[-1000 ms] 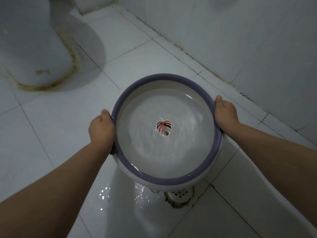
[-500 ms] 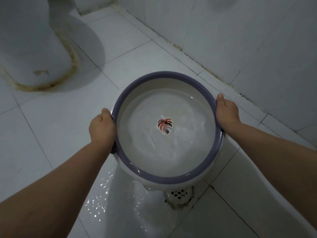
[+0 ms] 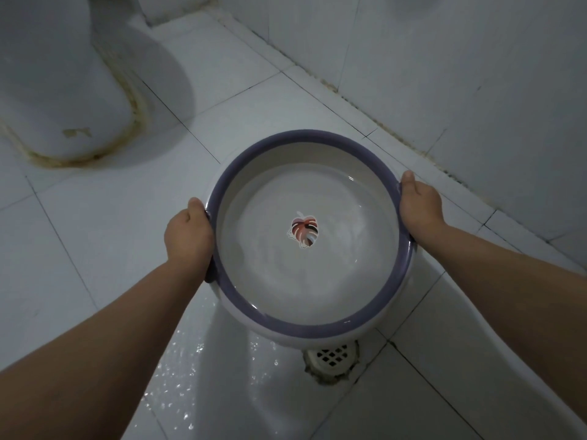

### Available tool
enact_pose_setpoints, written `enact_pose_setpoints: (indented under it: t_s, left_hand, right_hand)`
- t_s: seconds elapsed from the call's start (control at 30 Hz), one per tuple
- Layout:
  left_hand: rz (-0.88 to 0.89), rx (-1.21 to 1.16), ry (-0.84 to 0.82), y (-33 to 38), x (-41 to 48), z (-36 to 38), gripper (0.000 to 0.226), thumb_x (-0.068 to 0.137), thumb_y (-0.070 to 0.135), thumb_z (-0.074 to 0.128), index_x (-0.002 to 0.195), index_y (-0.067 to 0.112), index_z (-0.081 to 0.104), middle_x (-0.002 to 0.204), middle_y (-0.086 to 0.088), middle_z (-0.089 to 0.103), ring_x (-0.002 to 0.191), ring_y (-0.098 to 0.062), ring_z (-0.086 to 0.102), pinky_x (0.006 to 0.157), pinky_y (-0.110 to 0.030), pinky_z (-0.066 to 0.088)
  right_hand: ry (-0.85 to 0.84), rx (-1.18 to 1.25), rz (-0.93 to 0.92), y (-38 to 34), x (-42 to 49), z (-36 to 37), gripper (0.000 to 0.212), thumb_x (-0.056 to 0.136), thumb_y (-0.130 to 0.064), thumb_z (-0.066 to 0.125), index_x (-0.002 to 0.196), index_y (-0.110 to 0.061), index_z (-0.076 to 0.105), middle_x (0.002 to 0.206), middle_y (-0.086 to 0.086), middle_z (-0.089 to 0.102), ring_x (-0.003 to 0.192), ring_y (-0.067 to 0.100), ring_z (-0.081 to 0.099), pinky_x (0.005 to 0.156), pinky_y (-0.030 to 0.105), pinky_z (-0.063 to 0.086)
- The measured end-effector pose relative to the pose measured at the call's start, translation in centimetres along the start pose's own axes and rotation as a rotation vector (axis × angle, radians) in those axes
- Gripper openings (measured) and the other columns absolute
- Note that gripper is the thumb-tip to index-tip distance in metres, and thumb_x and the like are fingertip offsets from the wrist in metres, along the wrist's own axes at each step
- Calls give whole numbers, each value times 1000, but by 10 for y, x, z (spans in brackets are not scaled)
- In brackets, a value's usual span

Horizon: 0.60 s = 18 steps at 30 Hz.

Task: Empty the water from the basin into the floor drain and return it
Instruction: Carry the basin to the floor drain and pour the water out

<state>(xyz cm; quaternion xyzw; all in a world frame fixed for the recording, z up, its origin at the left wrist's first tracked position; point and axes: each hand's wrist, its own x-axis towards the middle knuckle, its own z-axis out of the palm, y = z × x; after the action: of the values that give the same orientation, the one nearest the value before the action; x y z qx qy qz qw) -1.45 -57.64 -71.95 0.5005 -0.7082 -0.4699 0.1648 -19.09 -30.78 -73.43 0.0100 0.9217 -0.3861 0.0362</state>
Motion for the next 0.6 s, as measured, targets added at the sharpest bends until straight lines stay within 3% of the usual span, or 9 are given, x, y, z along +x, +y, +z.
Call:
enact_pose_setpoints:
  t_s: [0.17, 0.33, 0.6]
  left_hand:
    - [-2, 6, -14, -1, 1, -1, 46, 94, 33, 25, 57, 14, 44, 62, -8, 47, 69, -28, 48, 71, -39, 43]
    - [20, 13, -27, 1, -1, -4, 46, 93, 33, 25, 56, 13, 44, 62, -7, 47, 72, -30, 48, 71, -39, 41]
    - [60, 50, -64, 3, -5, -9, 47, 95, 31, 23, 57, 13, 44, 63, -7, 47, 61, -20, 44, 68, -36, 37]
  right_hand:
    - [4, -3, -10, 2, 0, 0, 52, 97, -41, 20, 55, -20, 44, 61, -2, 48, 58, 9, 44, 56, 28, 28]
    - [9, -6, -8, 4, 1, -1, 51, 97, -42, 20, 57, -22, 45, 63, -3, 48, 60, 9, 44, 64, 28, 30]
    - [-11, 1, -2, 5, 1, -2, 50, 96, -43, 20, 58, -24, 46, 64, -3, 48, 65, 18, 46, 68, 28, 32]
